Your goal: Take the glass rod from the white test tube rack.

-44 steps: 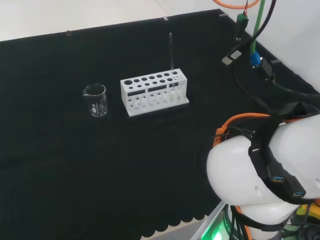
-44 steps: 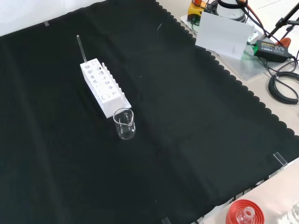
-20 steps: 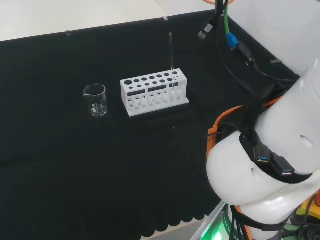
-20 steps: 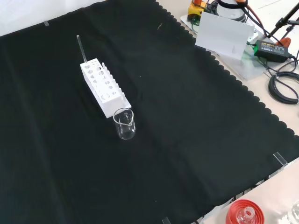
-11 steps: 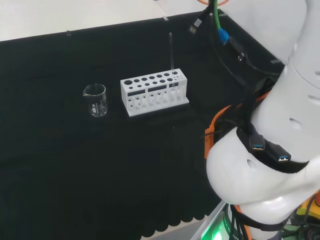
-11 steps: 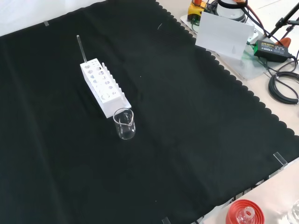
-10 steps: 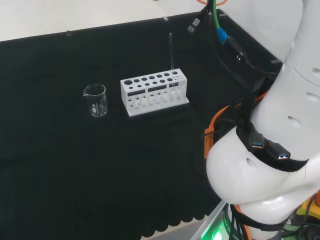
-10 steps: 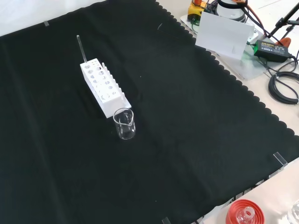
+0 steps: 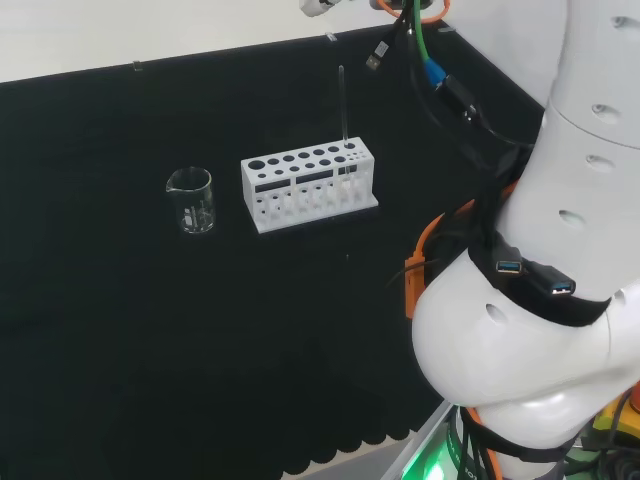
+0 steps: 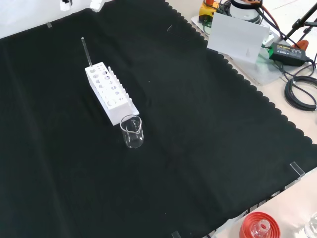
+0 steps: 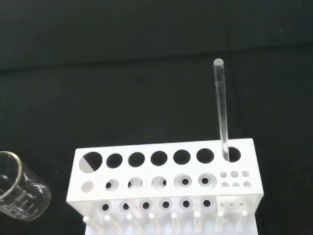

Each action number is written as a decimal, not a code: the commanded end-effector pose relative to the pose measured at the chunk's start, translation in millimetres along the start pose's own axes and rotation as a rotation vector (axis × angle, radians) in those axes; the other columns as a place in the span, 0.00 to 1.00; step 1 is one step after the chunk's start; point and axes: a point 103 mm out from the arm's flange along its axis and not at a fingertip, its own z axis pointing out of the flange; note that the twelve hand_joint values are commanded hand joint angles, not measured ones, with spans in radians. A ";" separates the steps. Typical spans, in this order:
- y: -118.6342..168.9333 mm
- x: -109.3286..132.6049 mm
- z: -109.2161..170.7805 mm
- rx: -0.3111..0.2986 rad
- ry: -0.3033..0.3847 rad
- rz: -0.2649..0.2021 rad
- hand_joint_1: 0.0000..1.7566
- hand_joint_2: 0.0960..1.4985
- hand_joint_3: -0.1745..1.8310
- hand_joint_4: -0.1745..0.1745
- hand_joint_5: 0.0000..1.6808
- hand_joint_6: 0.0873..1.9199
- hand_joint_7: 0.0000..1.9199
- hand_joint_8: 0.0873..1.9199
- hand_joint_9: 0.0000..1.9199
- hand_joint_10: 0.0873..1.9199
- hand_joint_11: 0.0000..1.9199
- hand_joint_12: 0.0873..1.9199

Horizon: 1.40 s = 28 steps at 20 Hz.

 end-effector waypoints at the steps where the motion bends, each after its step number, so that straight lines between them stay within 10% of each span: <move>1: 23.6 -13.4 16.4 0.024 0.016 -0.011 0.31 0.65 0.27 0.31 0.19 0.34 0.20 0.43 0.27 0.42 0.16 0.70; 28: 52.4 -32.2 78.4 0.096 0.003 -0.020 0.30 0.63 0.28 0.22 0.20 0.36 0.24 0.44 0.34 0.42 0.23 0.70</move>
